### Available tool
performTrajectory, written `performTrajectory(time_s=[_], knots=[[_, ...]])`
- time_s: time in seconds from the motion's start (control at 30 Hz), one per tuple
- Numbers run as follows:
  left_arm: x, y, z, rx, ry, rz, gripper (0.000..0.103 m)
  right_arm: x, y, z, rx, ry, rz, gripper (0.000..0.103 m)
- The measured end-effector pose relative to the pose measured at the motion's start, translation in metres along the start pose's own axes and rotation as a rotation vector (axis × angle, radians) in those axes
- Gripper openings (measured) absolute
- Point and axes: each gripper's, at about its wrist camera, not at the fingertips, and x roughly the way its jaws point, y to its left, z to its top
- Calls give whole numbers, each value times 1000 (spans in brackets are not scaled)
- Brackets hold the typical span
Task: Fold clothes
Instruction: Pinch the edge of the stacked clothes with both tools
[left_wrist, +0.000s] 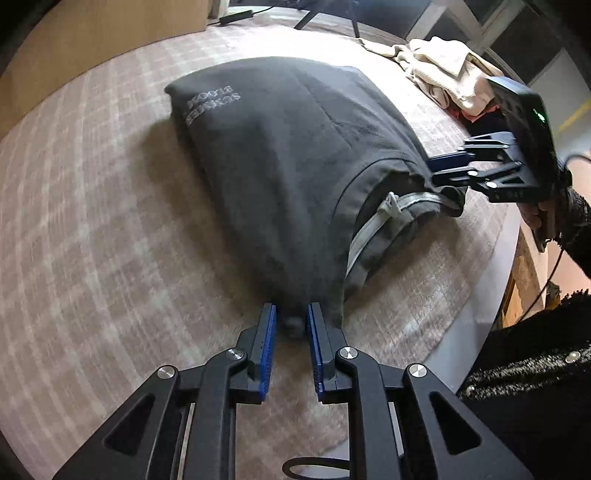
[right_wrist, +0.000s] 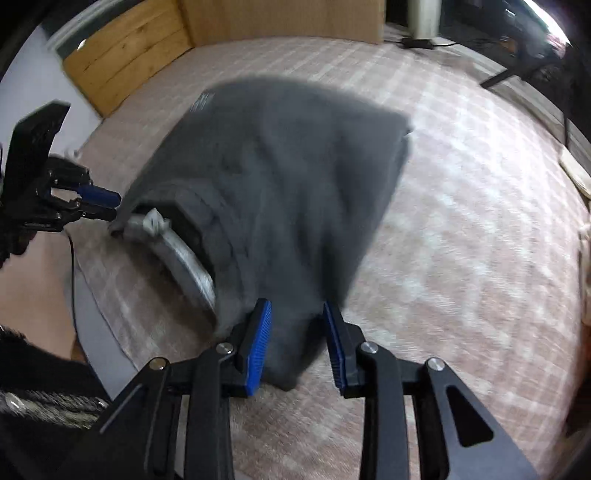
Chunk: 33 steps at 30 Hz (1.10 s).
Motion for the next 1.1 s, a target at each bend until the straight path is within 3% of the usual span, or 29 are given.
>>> performTrajectory(time_s=[0.1, 0.13, 0.17, 0.23, 0.33, 0.53, 0.77, 0.8, 0.83, 0.9, 0.97, 1.1], knots=[[-22, 10, 23, -67, -106, 20, 19, -8, -32, 23, 150, -121, -34, 56], [-24, 14, 35, -106, -140, 17, 29, -3, -41, 28, 193, -133, -29, 58], [-24, 19, 48, -152, -172, 20, 43, 3, -50, 34, 236, -145, -24, 58], [-14, 26, 73, -229, -210, 24, 51, 15, -65, 43, 315, -159, -13, 58], [6, 34, 93, -300, -195, 30, 51, 33, -72, 44, 378, -144, 4, 58], [31, 33, 99, -280, -168, 98, 52, 39, -45, 37, 229, -162, -107, 58], [29, 38, 88, -292, -174, 141, 58, 43, -35, 33, 211, -139, -92, 58], [30, 34, 85, -287, -176, 144, 57, 45, -35, 33, 204, -140, -86, 57], [31, 31, 83, -283, -175, 146, 57, 47, -33, 32, 193, -141, -76, 47], [31, 30, 82, -272, -171, 137, 53, 54, -24, 32, 175, -137, -46, 36], [33, 28, 84, -263, -166, 121, 47, 57, -21, 32, 175, -135, -30, 36], [39, 23, 91, -248, -158, 87, 40, 58, -27, 27, 218, -150, 36, 24]])
